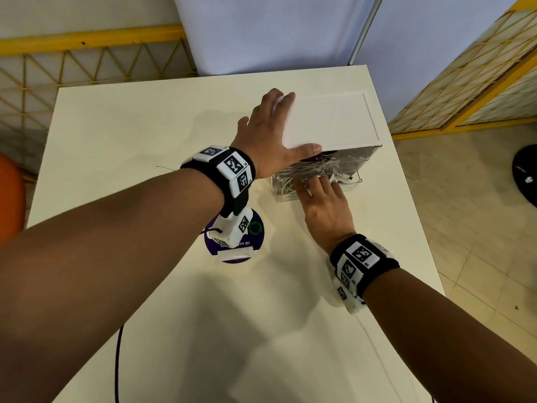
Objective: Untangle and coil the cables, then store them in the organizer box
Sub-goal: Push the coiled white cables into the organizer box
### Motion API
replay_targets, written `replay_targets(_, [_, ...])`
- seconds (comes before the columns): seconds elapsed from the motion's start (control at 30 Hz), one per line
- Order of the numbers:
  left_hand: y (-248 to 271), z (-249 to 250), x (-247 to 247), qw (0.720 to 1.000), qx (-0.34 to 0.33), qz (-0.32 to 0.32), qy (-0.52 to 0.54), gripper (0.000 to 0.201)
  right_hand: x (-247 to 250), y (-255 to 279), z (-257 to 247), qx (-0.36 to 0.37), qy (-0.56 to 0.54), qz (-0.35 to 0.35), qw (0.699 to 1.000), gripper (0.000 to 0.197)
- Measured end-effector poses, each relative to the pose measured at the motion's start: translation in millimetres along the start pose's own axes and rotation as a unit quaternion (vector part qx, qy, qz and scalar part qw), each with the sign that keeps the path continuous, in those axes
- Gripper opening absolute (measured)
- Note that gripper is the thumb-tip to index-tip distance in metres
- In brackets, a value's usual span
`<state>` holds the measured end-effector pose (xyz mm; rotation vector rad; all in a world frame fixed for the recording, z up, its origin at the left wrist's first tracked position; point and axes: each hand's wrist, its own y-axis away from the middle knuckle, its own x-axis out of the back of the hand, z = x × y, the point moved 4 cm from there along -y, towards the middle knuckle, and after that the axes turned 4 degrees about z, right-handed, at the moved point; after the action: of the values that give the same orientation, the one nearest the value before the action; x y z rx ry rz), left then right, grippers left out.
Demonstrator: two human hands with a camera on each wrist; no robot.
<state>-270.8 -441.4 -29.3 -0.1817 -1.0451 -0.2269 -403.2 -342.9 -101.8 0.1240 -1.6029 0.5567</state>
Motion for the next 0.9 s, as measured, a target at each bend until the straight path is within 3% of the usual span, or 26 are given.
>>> replay_targets(0.17, [0, 1, 0, 1.0, -0.001, 0.0, 0.002, 0.117, 5, -8, -3, 0.001, -0.029, 0.053, 0.998, 0.044])
replay_targets(0.3, [0, 1, 1, 1.0, 0.0, 0.0, 0.006, 0.118, 6, -13, -1, -0.001, -0.045, 0.057, 0.997, 0.037])
replay_targets(0.5, [1, 1, 1, 1.0, 0.006, -0.005, -0.001, 0.119, 10, -11, 11, -0.094, -0.055, 0.049, 0.993, 0.008])
replay_targets(0.67, [1, 0, 1, 1.0, 0.005, -0.004, 0.002, 0.115, 16, 0, 45, -0.151, -0.105, 0.101, 0.978, 0.02])
replay_targets(0.9, [1, -1, 0, 1.0, 0.004, -0.004, 0.009, 0.119, 18, 13, 83, -0.183, -0.042, 0.081, 0.979, 0.021])
